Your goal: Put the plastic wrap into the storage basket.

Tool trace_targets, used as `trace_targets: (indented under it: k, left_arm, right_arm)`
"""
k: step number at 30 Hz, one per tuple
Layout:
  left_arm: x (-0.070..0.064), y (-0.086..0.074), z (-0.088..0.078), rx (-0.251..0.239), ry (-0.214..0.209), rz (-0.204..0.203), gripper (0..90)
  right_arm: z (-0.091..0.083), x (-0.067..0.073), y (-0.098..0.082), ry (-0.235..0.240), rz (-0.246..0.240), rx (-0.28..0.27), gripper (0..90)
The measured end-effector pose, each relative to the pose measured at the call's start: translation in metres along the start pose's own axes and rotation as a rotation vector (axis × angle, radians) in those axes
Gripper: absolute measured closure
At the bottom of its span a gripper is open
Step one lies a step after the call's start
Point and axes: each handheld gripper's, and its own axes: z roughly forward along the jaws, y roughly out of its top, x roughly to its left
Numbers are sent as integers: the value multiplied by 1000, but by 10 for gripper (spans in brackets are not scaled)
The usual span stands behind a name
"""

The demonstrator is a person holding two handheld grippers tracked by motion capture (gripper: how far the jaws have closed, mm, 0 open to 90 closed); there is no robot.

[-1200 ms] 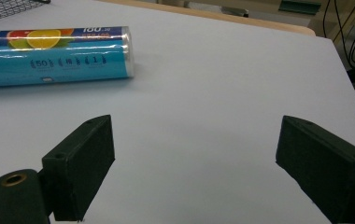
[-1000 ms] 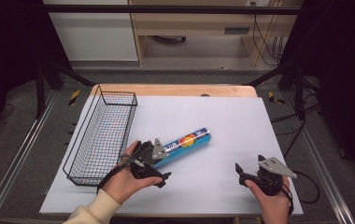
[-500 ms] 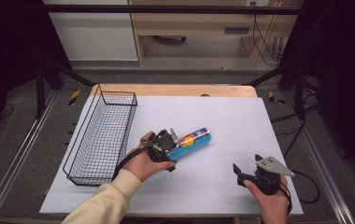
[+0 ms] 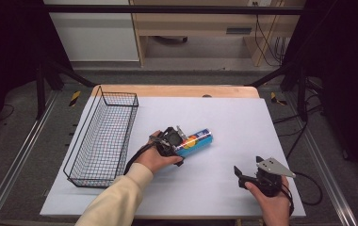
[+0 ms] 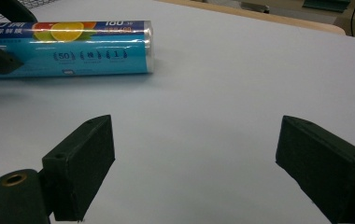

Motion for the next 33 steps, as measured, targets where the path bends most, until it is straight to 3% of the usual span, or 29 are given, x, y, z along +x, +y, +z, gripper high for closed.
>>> trace_targets:
  k: [12,33]
  left_arm:
    - [6,5,13,41,-39,-7,231]
    - [8,6,21,85,-59,2,294]
  right_arm:
    - [1,-1,-1,10,2,7,120]
    - [1,0,-1,19,5,8,123]
